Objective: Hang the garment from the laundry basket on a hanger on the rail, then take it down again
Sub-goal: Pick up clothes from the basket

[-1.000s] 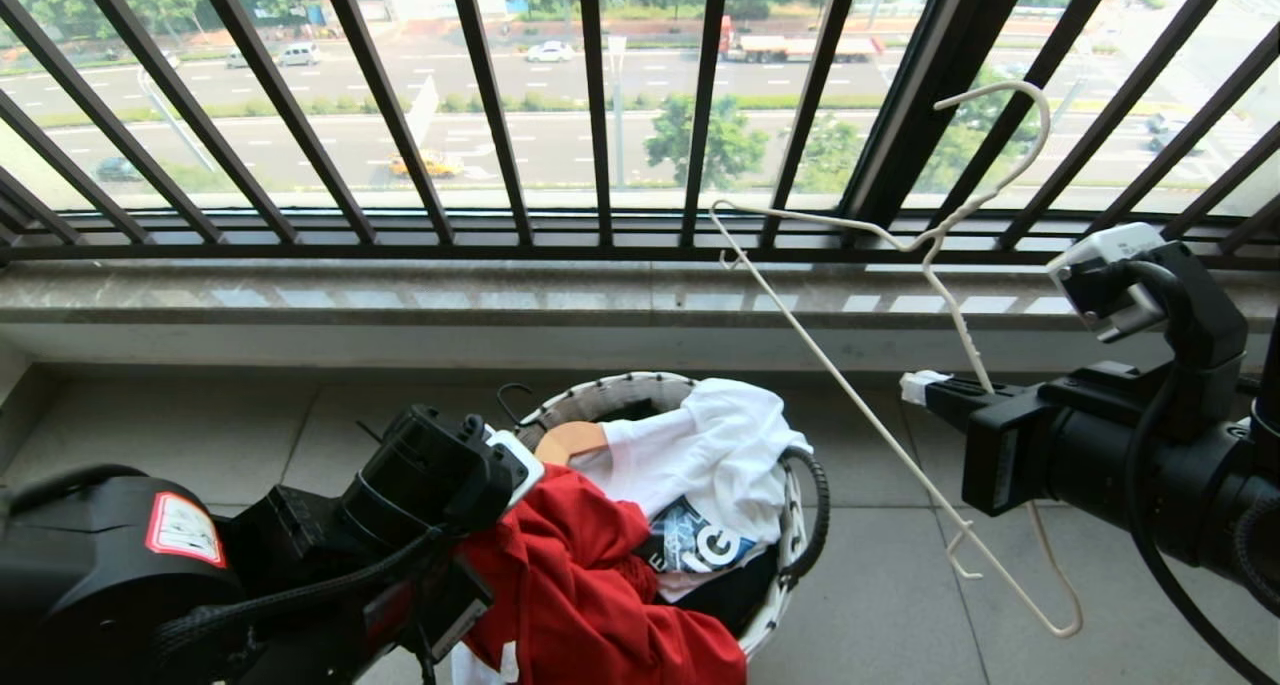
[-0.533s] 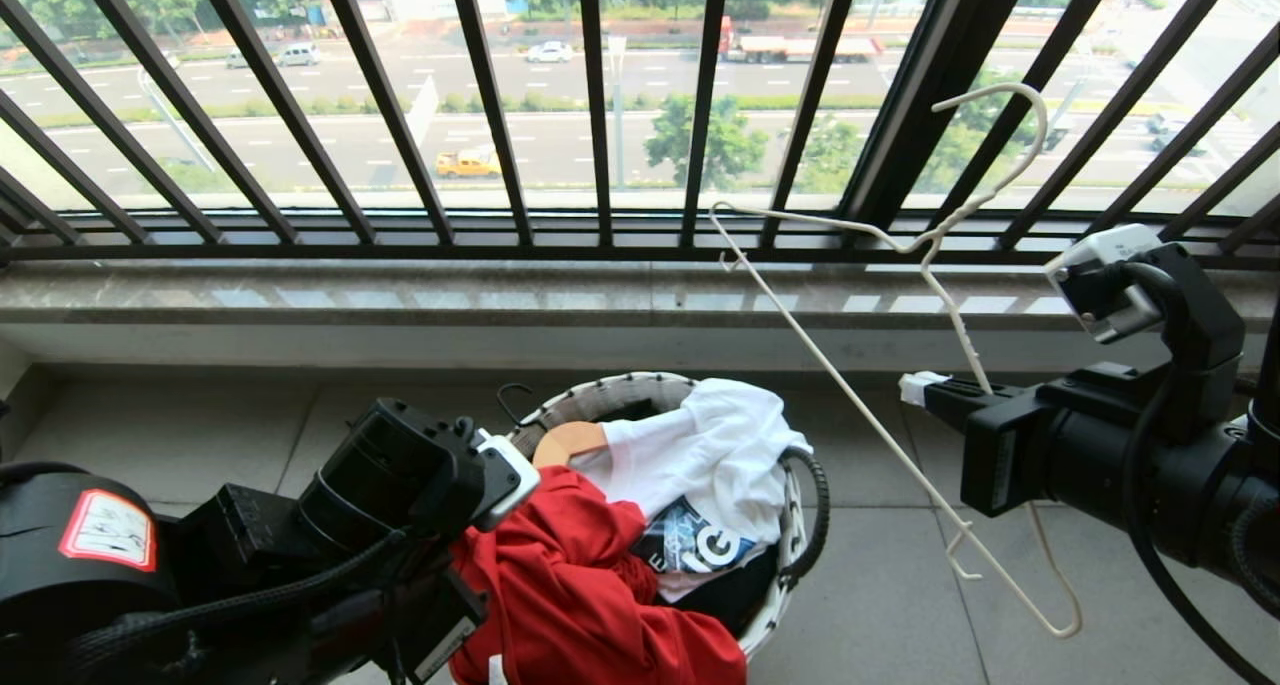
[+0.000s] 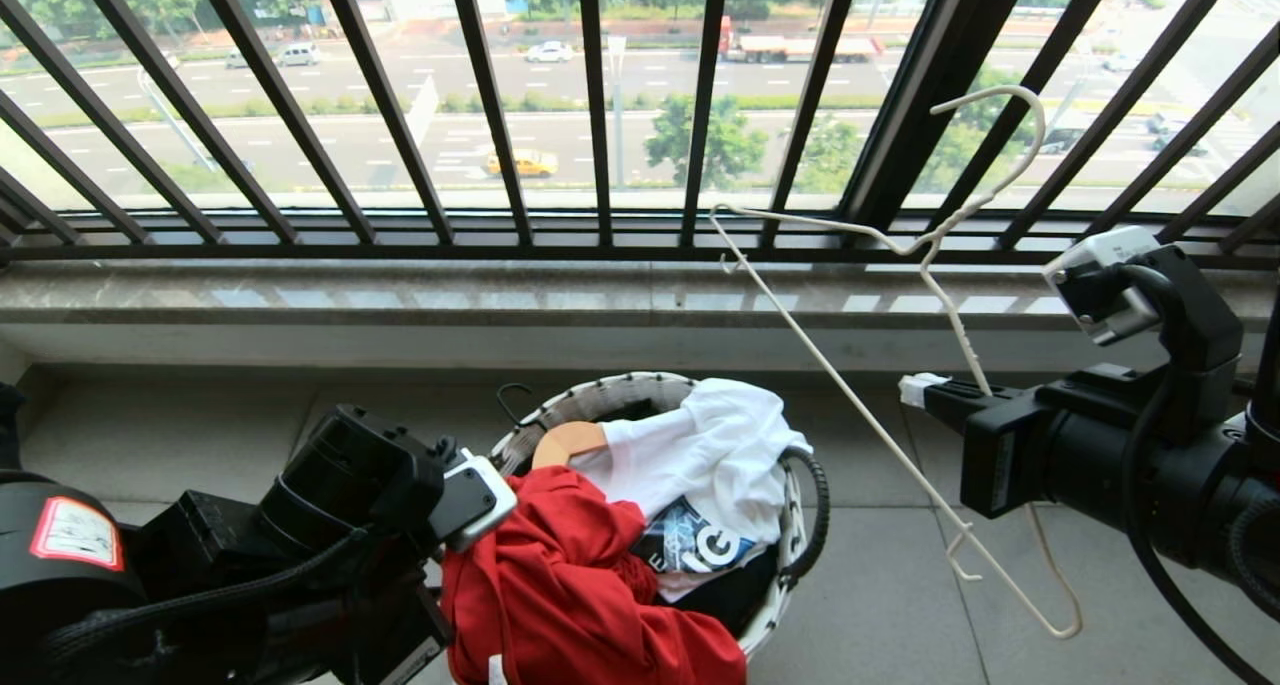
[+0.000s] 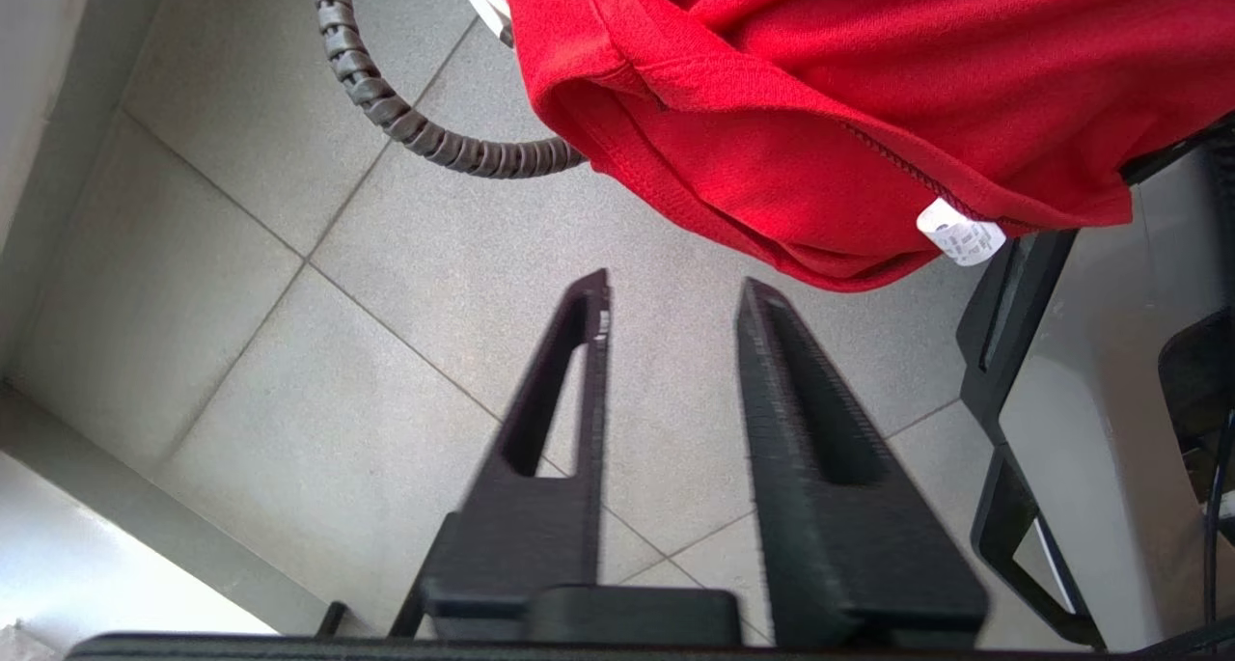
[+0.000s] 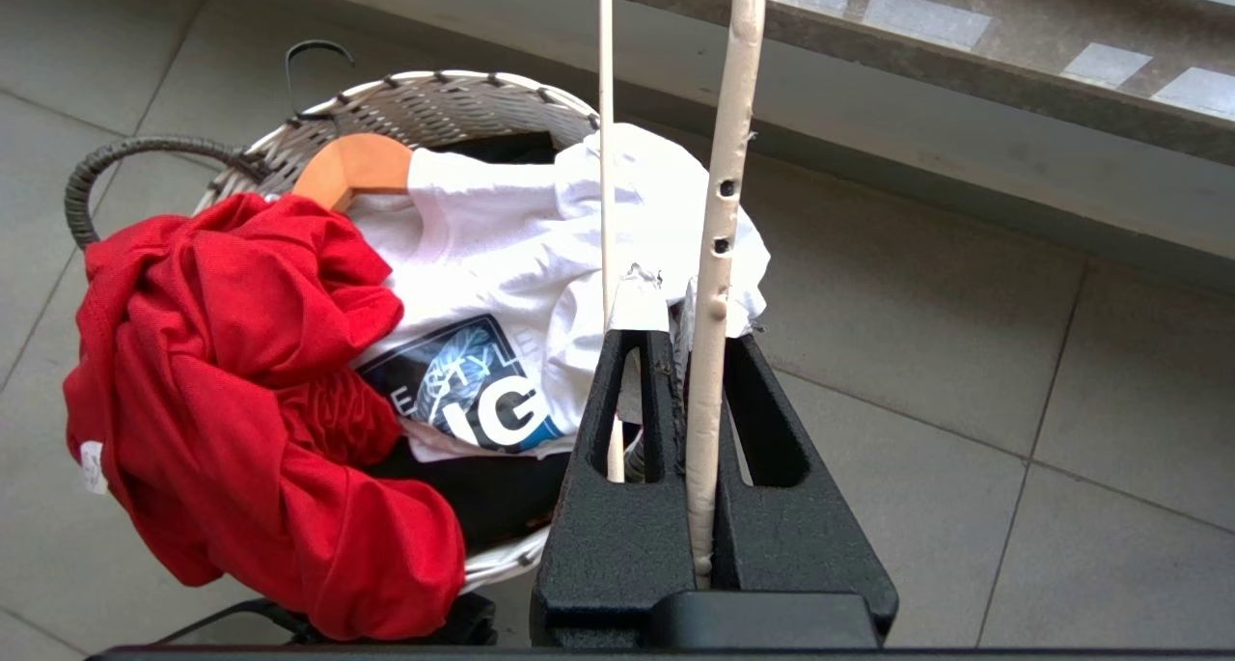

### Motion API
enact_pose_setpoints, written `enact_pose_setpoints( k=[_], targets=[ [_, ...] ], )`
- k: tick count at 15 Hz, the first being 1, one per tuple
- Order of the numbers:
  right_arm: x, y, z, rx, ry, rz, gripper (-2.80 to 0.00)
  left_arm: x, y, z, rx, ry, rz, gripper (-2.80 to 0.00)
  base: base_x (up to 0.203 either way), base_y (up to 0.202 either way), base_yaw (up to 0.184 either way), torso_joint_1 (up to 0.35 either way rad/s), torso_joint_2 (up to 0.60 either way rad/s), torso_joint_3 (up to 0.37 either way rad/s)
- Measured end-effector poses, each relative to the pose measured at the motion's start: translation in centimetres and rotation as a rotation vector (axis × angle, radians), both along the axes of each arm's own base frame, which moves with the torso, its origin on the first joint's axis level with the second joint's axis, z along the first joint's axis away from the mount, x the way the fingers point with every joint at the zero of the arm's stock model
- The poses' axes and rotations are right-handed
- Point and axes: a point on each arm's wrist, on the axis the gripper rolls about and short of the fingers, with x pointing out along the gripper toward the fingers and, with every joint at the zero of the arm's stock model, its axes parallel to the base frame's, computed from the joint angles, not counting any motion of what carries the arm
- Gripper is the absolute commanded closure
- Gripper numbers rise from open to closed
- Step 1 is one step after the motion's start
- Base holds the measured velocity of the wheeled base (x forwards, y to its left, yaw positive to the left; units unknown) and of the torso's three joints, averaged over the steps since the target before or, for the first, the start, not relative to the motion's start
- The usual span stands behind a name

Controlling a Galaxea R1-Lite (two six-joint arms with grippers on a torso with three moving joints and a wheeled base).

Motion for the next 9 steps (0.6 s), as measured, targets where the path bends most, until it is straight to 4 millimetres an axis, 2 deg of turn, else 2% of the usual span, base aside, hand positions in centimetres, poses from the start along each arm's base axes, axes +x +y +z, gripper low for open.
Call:
enact_pose_setpoints(
  k=[3,7,8,9],
  targets=[
    [0.0,0.0,0.0,-0.001,0.001,0.000,0.00,0.5,1.0,-0.8,-0.024,0.045,-0.083,0.00,0.000,0.000,0.000,0.000,0.00,0.000],
    [0.0,0.0,-0.1,-0.003,0.004,0.000,0.00,1.9,1.1,-2.8,-0.005,-0.051,-0.083,0.00,0.000,0.000,0.000,0.000,0.00,0.000],
    [0.0,0.0,-0.1,-0.003,0.004,0.000,0.00,2.1,1.1,-3.4,0.022,-0.081,-0.078,-2.80,0.000,0.000,0.000,0.000,0.00,0.000],
    [0.0,0.0,-0.1,-0.003,0.004,0.000,0.00,2.3,1.1,-4.0,0.051,-0.101,-0.069,-2.80,0.000,0.000,0.000,0.000,0.00,0.000]
  ],
)
